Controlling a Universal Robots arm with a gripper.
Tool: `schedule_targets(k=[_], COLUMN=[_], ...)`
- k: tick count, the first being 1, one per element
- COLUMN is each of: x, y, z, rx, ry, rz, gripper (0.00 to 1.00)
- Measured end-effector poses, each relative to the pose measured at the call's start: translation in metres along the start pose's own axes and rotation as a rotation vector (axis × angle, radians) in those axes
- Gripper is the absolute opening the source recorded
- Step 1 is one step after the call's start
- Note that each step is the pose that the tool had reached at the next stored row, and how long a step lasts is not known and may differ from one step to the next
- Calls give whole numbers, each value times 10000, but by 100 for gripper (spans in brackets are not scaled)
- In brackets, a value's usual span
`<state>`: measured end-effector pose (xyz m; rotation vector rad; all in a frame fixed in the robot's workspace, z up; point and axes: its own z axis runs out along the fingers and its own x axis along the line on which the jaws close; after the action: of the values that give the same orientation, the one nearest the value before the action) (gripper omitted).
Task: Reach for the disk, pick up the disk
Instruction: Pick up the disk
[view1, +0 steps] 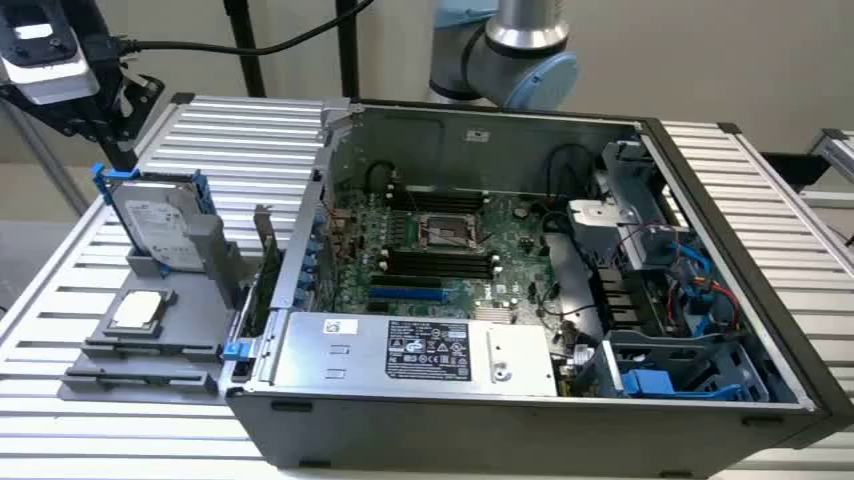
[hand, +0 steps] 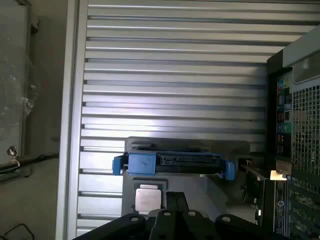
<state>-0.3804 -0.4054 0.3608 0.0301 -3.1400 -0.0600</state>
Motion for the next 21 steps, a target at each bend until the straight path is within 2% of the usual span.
schedule_targets(k=[14, 16, 21], x=[2, 15, 117], y=[5, 50, 243], z=[-1, 2, 10], rx=[1, 0, 4], ry=[1, 0, -1], rz=[1, 1, 0], gripper=[11, 11, 11])
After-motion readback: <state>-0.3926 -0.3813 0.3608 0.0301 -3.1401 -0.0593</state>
